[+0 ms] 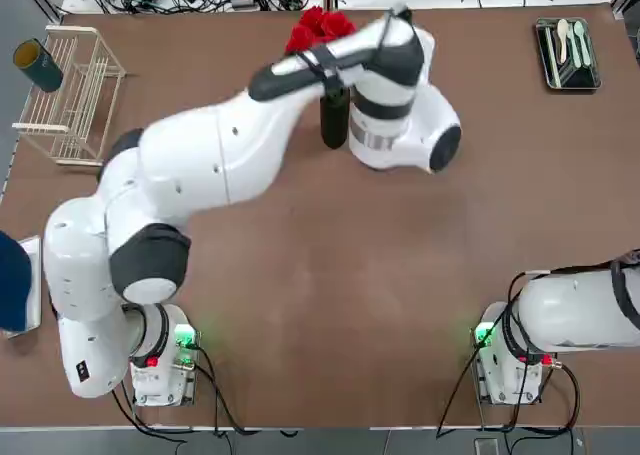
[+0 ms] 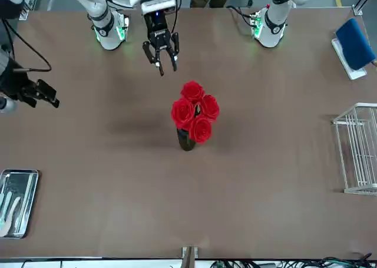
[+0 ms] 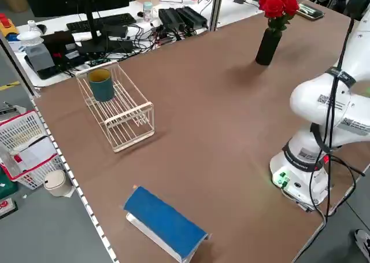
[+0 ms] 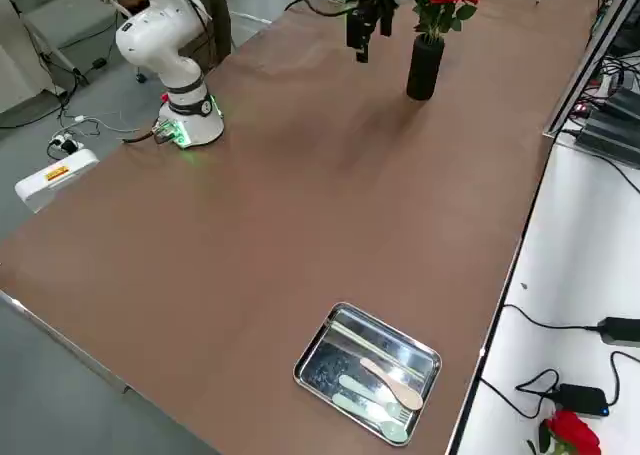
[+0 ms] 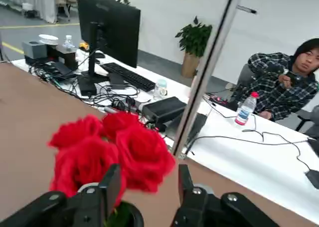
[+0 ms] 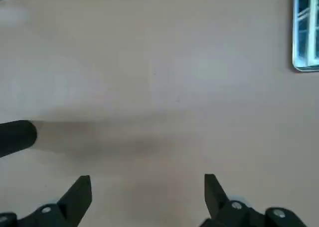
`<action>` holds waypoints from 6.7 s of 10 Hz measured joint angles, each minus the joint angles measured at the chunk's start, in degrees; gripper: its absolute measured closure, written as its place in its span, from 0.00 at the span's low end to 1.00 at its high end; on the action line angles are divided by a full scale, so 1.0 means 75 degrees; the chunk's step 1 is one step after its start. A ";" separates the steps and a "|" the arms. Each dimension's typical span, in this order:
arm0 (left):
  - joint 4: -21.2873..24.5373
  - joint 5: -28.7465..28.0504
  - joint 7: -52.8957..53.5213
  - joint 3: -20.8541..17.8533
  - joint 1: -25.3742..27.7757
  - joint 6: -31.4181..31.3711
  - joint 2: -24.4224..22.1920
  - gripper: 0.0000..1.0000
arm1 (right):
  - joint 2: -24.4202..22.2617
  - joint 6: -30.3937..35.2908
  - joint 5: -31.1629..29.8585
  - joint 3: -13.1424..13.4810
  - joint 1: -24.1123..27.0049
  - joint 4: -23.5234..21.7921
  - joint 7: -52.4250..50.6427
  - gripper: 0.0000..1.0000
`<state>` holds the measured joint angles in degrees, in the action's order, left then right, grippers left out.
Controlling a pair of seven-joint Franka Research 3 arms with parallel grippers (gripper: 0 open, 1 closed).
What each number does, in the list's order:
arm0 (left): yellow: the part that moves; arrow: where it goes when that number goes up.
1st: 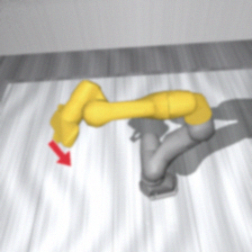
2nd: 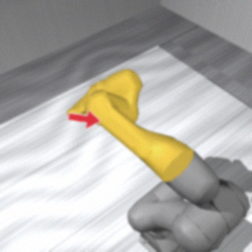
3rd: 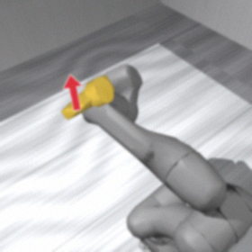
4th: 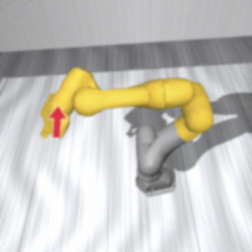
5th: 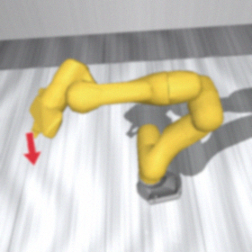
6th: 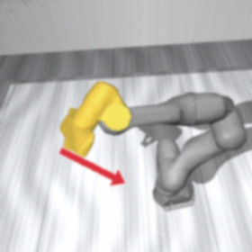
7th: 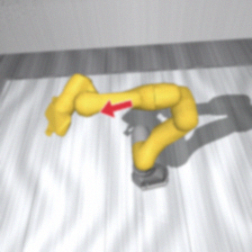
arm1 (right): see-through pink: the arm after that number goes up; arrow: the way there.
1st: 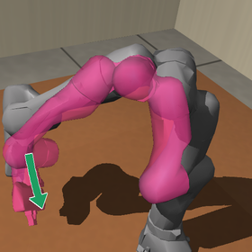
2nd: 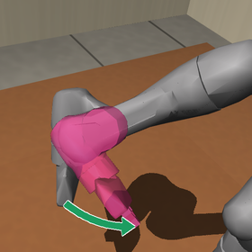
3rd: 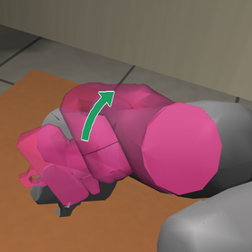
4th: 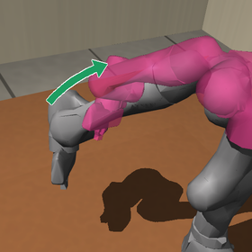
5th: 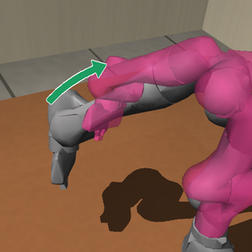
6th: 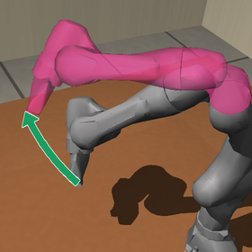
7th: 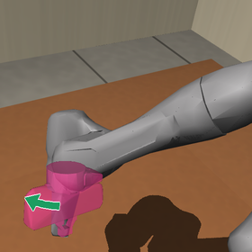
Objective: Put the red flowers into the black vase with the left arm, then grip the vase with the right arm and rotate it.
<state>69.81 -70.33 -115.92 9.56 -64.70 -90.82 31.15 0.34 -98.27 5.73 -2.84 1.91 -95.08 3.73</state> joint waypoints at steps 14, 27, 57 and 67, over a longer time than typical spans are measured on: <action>0.0119 0.4814 0.5307 -0.0101 0.5587 -0.0287 -0.2121 0.39 | 0.3541 -0.3976 0.0127 -0.3037 -0.1213 0.0209 0.2339 0.00; 0.1954 0.8398 1.2945 -0.0301 0.7788 -0.0029 -0.3075 0.13 | 0.4162 -0.4653 0.0076 -0.3147 -0.1925 0.0002 0.2893 0.01; 0.1675 0.9685 1.4429 -0.1303 0.8541 0.0728 -0.3546 0.00 | 0.4139 -0.3690 -0.4257 -0.3458 -0.2029 0.0609 0.0662 0.80; 0.1625 0.9455 1.4437 -0.1305 0.8547 0.0721 -0.3539 0.00 | 0.4241 -0.3801 -0.4861 -0.3473 -0.2189 0.0708 -0.2538 0.79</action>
<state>82.00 0.59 -7.64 -0.23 -0.60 -85.41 4.61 32.15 -126.77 -30.73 -28.89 -14.51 -89.77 -15.30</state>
